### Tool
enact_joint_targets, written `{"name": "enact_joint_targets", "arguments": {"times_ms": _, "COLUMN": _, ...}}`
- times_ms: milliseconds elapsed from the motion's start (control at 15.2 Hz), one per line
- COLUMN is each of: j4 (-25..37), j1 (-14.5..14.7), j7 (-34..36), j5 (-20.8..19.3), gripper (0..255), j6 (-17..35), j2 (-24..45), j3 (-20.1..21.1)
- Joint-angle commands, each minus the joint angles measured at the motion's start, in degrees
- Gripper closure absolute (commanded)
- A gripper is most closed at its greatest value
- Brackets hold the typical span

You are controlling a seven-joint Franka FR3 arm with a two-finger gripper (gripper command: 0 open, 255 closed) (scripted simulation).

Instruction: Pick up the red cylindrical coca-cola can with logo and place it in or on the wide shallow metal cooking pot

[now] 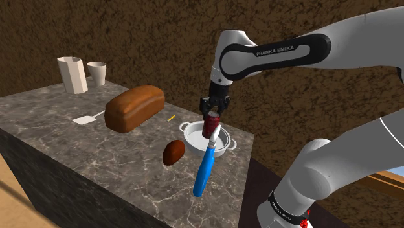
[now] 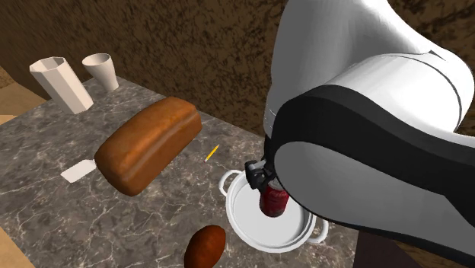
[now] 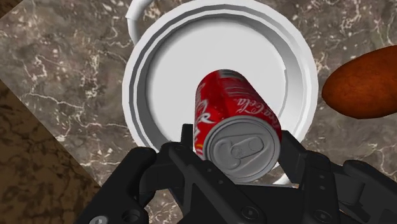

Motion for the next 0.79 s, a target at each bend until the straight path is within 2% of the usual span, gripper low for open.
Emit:
{"name": "enact_joint_targets", "arguments": {"times_ms": 0, "j4": -0.26, "j1": 0.01, "j7": 0.0, "j5": 0.02, "gripper": 255, "j6": 0.39, "j2": 0.08, "j3": 0.02}}
{"name": "enact_joint_targets", "arguments": {"times_ms": 330, "j4": -0.26, "j1": 0.01, "j7": 0.0, "j5": 0.02, "gripper": 255, "j6": 0.39, "j2": 0.08, "j3": 0.02}}
{"name": "enact_joint_targets", "arguments": {"times_ms": 396, "j4": -0.26, "j1": 0.01, "j7": 0.0, "j5": 0.02, "gripper": 0, "j6": 0.39, "j2": 0.08, "j3": 0.02}}
{"name": "enact_joint_targets", "arguments": {"times_ms": 726, "j4": -0.26, "j1": 0.01, "j7": 0.0, "j5": 0.02, "gripper": 0, "j6": 0.39, "j2": 0.08, "j3": 0.02}}
